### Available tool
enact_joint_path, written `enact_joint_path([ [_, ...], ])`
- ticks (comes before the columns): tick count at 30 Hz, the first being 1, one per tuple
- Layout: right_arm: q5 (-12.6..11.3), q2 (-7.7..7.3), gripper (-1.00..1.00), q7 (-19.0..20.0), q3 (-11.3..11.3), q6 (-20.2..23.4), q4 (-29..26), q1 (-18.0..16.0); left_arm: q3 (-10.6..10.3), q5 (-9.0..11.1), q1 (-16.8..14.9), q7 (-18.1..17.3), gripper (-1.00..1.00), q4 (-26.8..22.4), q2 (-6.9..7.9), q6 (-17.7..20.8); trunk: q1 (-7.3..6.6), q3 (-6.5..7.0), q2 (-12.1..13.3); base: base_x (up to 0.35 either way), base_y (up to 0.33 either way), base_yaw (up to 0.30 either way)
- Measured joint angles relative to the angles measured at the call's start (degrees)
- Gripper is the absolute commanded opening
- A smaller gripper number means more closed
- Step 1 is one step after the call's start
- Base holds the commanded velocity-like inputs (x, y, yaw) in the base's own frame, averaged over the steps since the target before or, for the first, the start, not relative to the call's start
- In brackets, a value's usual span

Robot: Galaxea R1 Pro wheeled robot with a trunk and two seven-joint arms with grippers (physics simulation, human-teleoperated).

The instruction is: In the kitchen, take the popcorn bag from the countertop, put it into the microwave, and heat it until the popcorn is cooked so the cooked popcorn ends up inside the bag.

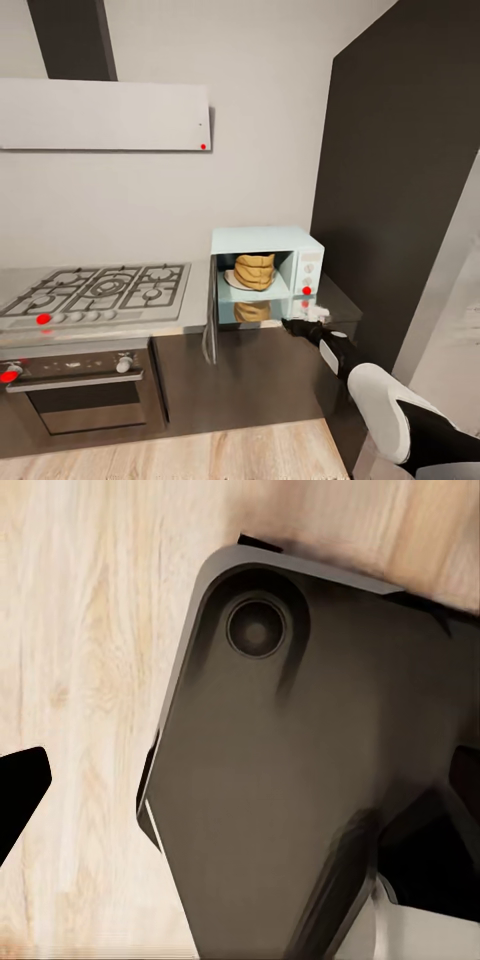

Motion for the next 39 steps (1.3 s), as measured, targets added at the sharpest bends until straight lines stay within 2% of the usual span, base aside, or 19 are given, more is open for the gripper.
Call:
enact_joint_path([
  [3, 0.0, -4.60, 1.00, 0.5, 0.0, 1.2, 3.8, 0.8, 0.0, 0.0, 0.0, 0.0, 1.00, 0.0, 0.00, 0.0, 0.00, -0.01, 0.0, -0.329, 0.000, 0.000],
  [5, 0.2, -6.68, 1.00, 0.5, 0.1, 1.1, 9.0, 1.2, -0.1, 0.0, 0.0, 0.0, 1.00, 0.0, 0.00, 0.0, 0.00, -0.01, 0.0, -0.326, 0.000, 0.000],
  [8, 0.4, -8.26, 1.00, 0.4, 0.1, 1.4, 14.4, 1.7, -0.1, 0.0, 0.0, 0.0, 1.00, 0.0, 0.01, 0.0, -0.01, 0.00, 0.0, -0.169, 0.000, 0.000],
  [11, 2.0, -8.41, 1.00, 0.4, 0.4, 1.5, 15.5, 7.9, -0.3, -0.1, 0.0, -0.1, 1.00, 0.0, 0.06, 0.1, -0.03, -0.02, 0.0, -0.029, 0.000, 0.000],
  [13, 4.6, -7.77, 1.00, 0.2, 0.4, 1.2, 15.7, 13.4, -0.3, -0.1, 0.0, -0.2, 1.00, -0.1, 0.19, 0.0, -0.03, -0.02, 0.0, -0.006, 0.000, 0.000],
  [15, 6.6, -7.24, 1.00, -0.3, 0.3, 1.0, 15.8, 17.4, -0.3, -0.1, 0.0, -0.2, 1.00, -0.2, 0.23, 0.0, -0.04, -0.02, 0.0, -0.001, 0.000, 0.000],
  [17, 7.2, -7.08, 1.00, -3.4, 0.2, 0.8, 15.8, 23.3, -0.1, 0.0, 0.0, -0.1, 1.00, -3.2, 0.04, 0.1, -0.03, -0.02, 0.0, 0.000, 0.000, 0.000],
  [19, 7.2, -7.08, 1.00, -6.6, 0.2, 0.5, 15.8, 27.4, -0.1, 0.1, 0.0, 0.0, 1.00, -4.6, 0.01, 0.1, -0.03, -0.02, 0.0, 0.000, 0.000, 0.000],
  [24, 7.4, -7.18, 1.00, -8.4, 0.1, -3.8, 15.7, 33.6, -0.2, 0.2, 0.0, 0.0, 1.00, -9.8, 0.07, 0.6, -0.04, -0.01, 0.0, 0.000, 0.000, 0.000],
  [29, 7.4, -7.23, 1.00, -8.8, 0.1, -3.6, 15.7, 35.6, -0.3, 0.1, 0.0, 0.1, 1.00, -15.5, 0.30, 1.0, -0.04, 0.00, 0.0, 0.000, 0.000, 0.000],
  [31, 7.4, -7.09, 1.00, -11.7, 0.2, -3.6, 15.8, 37.5, -0.3, -0.2, 0.0, 0.1, 1.00, -20.9, 0.39, 2.3, -0.04, 0.00, 0.0, 0.000, 0.000, 0.000],
  [33, 7.4, -7.09, 1.00, -13.0, 0.1, -3.7, 15.8, 38.1, -0.3, -0.6, -0.1, 0.2, 1.00, -29.7, 0.16, 5.8, -0.04, 0.02, 0.0, 0.000, 0.000, 0.000],
  [35, 7.4, -7.11, 1.00, -13.2, 0.1, -3.9, 15.8, 38.3, -0.3, -0.8, 0.0, 0.3, 1.00, -35.8, 0.00, 8.5, -0.04, 0.01, 0.0, 0.000, 0.000, 0.000],
  [36, 7.4, -7.12, 1.00, -13.2, 0.1, -4.1, 15.8, 38.4, -0.4, -0.9, -0.1, 0.3, 1.00, -41.1, -0.16, 11.9, -0.04, 0.02, 0.0, 0.000, 0.000, 0.000],
  [38, 7.4, -7.12, 1.00, -13.3, 0.1, -4.2, 15.8, 38.5, -0.5, -1.0, -1.8, 0.2, 1.00, -45.4, -0.62, 15.3, -0.04, 0.02, 0.0, 0.000, 0.000, 0.000],
  [39, 7.4, -7.12, 1.00, -13.4, 0.1, -4.2, 15.8, 38.5, -0.6, -1.0, -4.2, 0.2, 1.00, -46.3, -1.69, 16.4, -0.03, 0.02, 0.0, 0.000, 0.000, 0.000],
])
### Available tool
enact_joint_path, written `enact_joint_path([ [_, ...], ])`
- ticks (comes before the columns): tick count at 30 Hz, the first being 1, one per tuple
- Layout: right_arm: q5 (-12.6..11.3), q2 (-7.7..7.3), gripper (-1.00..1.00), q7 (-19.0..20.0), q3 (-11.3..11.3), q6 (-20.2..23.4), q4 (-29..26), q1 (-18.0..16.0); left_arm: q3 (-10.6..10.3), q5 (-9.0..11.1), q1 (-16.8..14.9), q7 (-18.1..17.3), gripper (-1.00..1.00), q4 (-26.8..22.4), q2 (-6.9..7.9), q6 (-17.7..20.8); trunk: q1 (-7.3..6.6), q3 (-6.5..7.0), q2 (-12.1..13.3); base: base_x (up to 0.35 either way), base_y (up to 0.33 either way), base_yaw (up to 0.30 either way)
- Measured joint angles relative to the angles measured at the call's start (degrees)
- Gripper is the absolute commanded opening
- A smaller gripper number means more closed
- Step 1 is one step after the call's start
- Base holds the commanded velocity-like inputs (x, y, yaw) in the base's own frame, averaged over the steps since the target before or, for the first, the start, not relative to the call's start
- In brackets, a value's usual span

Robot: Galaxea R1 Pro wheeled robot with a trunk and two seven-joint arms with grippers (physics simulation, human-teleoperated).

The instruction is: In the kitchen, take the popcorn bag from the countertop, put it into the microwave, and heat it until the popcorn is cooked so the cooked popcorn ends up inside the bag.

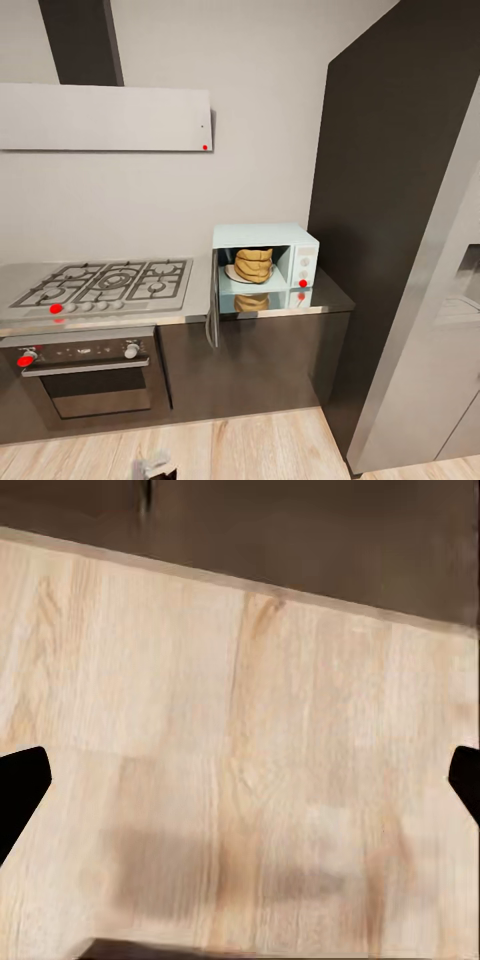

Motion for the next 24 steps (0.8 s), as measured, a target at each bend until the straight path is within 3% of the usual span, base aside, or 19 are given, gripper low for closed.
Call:
enact_joint_path([
  [1, 0.0, 0.00, 1.00, -0.1, 0.0, 0.3, 0.0, 0.0, -0.1, 0.1, -4.7, -0.1, 1.00, -0.6, -2.02, 0.8, 0.00, 0.01, 0.0, 0.000, 0.000, 0.000],
  [2, -0.1, 0.00, 1.00, -0.2, 0.0, 0.5, 0.0, 0.0, -0.1, 0.0, -11.0, -0.7, 1.00, -3.9, -2.86, 2.4, 0.00, 0.00, 0.0, 0.000, 0.000, 0.000],
  [3, -0.1, 0.00, 1.00, -0.3, 0.0, 0.6, 0.0, 0.0, -0.1, 0.0, -13.9, -0.8, 1.00, -6.1, -2.91, 2.9, 0.00, 0.00, 0.0, 0.000, 0.000, 0.000],
  [5, -0.3, 0.09, 1.00, -0.6, 0.0, 0.5, 0.1, 0.0, -0.2, 0.0, -12.8, -0.7, 1.00, -18.9, -3.00, 8.1, 0.00, 0.00, 0.0, 0.000, 0.000, 0.000],
  [7, -0.4, 0.09, 1.00, -0.6, -0.1, 0.6, 0.1, 0.0, -0.3, -0.5, -13.0, -0.3, 1.00, -23.6, -3.04, 12.4, 0.00, -0.01, 0.0, 0.000, 0.000, 0.000],
  [9, -0.4, 0.07, 1.00, -0.4, -0.1, 0.6, 0.1, 0.5, -0.8, -2.2, -13.1, -0.2, 1.00, -26.4, -3.14, 13.7, 0.00, -0.01, 0.0, 0.000, 0.000, 0.000],
  [13, -0.4, 0.00, 1.00, -0.4, -0.1, 0.3, 0.0, 0.8, -1.9, -3.4, -13.2, -0.2, 1.00, -28.5, -2.97, 14.1, 0.00, -0.01, 0.0, 0.000, 0.000, 0.000],
  [24, -0.3, 0.00, 1.00, -0.6, -0.1, -0.1, 0.0, 0.9, -2.1, -3.5, -13.2, 0.0, 1.00, -28.6, -3.15, 14.8, -0.02, -0.01, 0.0, 0.052, 0.000, 0.000],
])
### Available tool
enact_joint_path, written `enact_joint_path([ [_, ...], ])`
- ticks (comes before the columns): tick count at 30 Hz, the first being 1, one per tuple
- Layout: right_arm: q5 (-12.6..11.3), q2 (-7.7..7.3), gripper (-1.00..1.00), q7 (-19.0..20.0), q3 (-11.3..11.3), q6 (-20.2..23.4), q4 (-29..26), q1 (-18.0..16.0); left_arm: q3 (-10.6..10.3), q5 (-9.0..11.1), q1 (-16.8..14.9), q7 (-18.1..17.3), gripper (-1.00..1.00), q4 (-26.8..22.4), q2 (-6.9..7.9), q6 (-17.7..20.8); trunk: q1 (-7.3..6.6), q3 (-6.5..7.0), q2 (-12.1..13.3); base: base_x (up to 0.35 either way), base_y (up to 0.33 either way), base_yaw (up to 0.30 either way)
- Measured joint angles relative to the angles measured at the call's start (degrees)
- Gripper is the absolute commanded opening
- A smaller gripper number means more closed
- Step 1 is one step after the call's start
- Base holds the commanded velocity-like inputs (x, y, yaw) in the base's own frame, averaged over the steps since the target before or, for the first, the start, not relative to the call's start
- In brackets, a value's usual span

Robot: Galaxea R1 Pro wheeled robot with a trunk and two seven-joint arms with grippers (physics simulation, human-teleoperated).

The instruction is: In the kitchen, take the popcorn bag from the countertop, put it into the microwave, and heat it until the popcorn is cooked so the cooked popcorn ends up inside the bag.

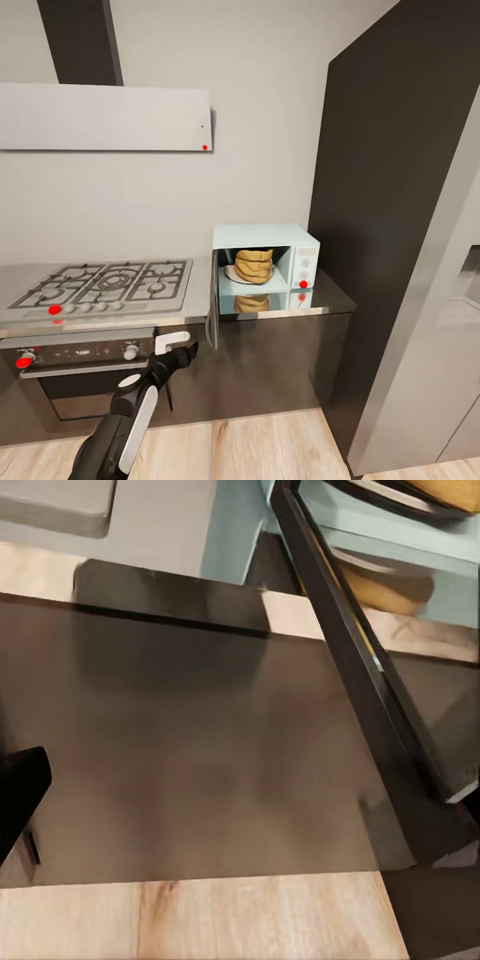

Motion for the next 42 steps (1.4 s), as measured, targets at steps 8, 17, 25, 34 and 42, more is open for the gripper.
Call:
enact_joint_path([
  [8, 0.1, 0.00, 1.00, 0.0, 0.0, 0.2, 0.0, 0.0, 0.3, -0.1, 0.0, 0.0, 1.00, 0.1, 0.12, -0.7, -0.01, 0.00, 0.0, 0.309, 0.000, 0.000],
  [17, 0.0, 0.10, 1.00, 0.0, 0.0, 0.3, 0.0, 0.0, -0.2, 0.0, 0.0, 0.0, 1.00, 0.0, 0.13, -0.8, 0.02, 0.28, 0.0, 0.069, 0.000, -0.115],
  [25, 0.0, 0.08, 1.00, 0.0, 0.0, 0.3, 0.0, 0.0, -0.1, -0.2, 0.0, 0.0, 1.00, -0.3, 0.16, -0.8, 0.02, 0.72, 0.0, 0.000, 0.000, -0.181],
  [34, -3.8, 0.18, 1.00, 0.0, -0.6, 0.1, 0.1, 0.6, -0.1, -0.3, 0.0, 0.0, 1.00, -0.4, 0.09, -0.8, 0.02, 1.23, 0.0, 0.000, 0.000, -0.207],
  [42, -9.9, 0.05, 1.00, 0.0, -0.6, 0.2, 0.1, 0.6, -0.2, -0.2, 0.0, 0.0, 1.00, -0.4, 0.08, -0.8, 0.02, 1.67, 0.0, 0.000, 0.000, -0.242],
])
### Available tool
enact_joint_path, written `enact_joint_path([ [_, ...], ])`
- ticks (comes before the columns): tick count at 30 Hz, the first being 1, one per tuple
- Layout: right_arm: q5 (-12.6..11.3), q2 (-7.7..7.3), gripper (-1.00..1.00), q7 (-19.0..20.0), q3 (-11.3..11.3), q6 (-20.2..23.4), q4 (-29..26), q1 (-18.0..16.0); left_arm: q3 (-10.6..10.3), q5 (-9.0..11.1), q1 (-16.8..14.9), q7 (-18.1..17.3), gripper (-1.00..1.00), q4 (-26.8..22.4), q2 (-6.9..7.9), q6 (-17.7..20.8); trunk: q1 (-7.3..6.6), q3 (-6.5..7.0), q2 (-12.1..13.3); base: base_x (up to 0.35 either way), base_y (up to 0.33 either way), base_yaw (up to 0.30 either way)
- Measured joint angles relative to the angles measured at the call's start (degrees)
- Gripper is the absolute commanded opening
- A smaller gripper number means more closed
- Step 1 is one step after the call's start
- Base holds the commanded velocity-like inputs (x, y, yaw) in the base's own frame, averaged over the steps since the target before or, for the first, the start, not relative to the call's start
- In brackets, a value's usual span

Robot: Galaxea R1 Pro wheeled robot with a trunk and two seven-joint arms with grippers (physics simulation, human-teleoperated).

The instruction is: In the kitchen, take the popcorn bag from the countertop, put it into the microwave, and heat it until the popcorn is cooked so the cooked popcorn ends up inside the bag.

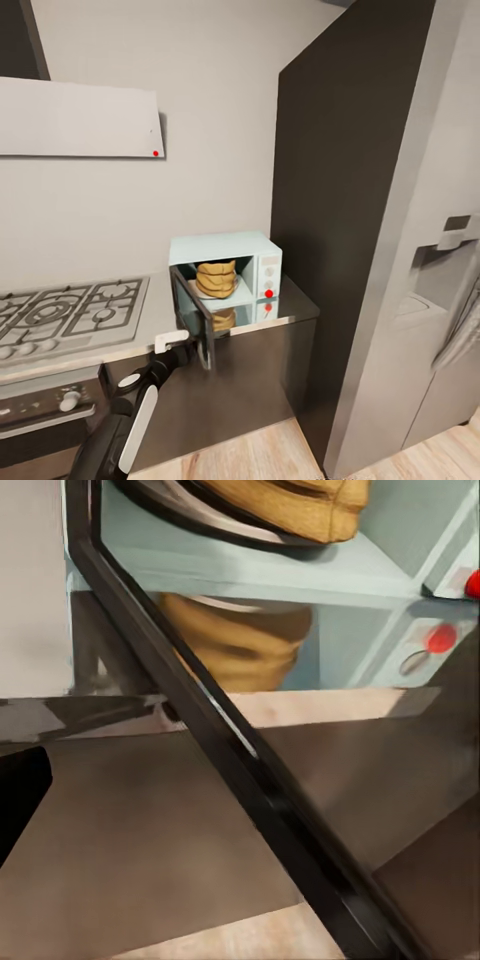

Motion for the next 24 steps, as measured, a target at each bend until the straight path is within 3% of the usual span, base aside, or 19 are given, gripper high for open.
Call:
enact_joint_path([
  [24, -0.1, 0.01, 1.00, 0.1, 0.1, 0.5, 0.0, 0.8, 0.0, 0.0, 0.0, -0.1, 1.00, -0.1, 0.00, -0.1, 0.00, 1.32, 0.0, 0.000, 0.000, -0.243],
])
